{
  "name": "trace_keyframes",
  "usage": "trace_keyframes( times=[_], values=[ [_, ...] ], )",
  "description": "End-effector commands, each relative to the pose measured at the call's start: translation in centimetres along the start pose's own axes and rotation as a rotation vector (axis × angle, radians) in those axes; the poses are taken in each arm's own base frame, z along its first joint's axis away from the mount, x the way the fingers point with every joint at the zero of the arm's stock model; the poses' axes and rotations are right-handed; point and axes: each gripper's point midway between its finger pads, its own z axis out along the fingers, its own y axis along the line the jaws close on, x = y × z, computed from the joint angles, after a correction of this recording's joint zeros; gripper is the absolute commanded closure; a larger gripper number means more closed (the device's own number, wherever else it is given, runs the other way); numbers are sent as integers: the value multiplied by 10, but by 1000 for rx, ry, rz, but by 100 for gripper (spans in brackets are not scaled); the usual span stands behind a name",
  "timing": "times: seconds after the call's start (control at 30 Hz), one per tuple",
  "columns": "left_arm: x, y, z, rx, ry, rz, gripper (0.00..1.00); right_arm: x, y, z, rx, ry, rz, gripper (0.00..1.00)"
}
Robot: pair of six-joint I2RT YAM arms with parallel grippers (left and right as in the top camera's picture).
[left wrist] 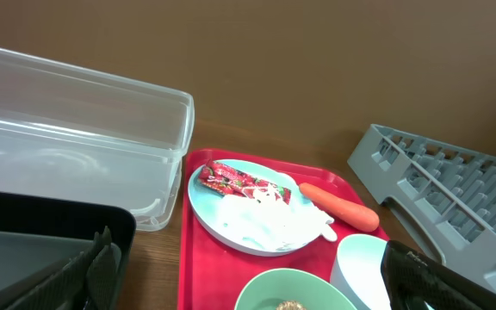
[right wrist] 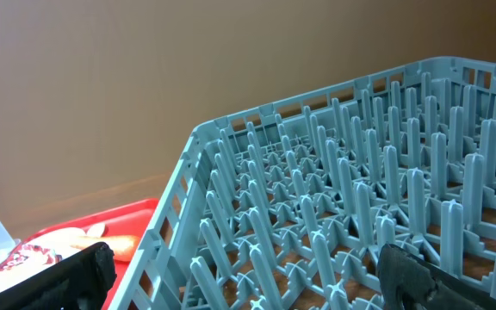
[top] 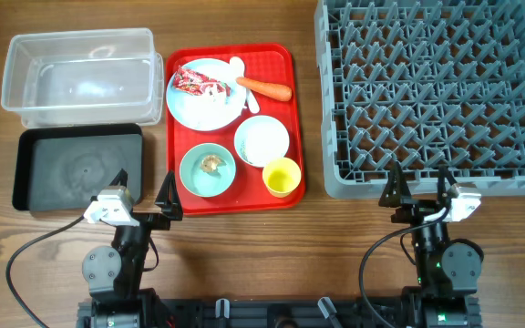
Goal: Sort waste into correct bins and load items into the dishwasher rack
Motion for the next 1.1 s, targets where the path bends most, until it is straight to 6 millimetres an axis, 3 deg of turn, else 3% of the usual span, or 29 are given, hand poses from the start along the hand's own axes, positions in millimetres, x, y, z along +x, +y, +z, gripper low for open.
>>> trace_keyframes(
  times=[0.0, 0.37, 0.47, 0.6, 0.7, 0.87, 1.07],
  values=[
    [1, -3, 0, 20, 3, 5, 0, -1, -1, 0, 1, -6, 1, 0],
    [-1, -5, 0, 28, -6, 7, 0, -4, -6, 0, 30, -20, 1, 0],
    [0, -10, -1, 59, 2, 9, 0, -10, 3, 0, -15, -41, 2, 0],
    [-8, -24, -3, 132, -18, 21, 0, -36, 40, -7, -206, -132, -64, 0],
    [-22, -31, -5, 149, -33, 26, 0, -52, 53, -13, -258, -158, -120, 0],
    [-66, -45, -4, 151, -23, 24, 0, -97, 73, -20, -301, -200, -152, 0],
    [-94, -48, 20, 91, 178, -33, 0, -139, 93, -2, -324, -86, -185, 0]
  ],
)
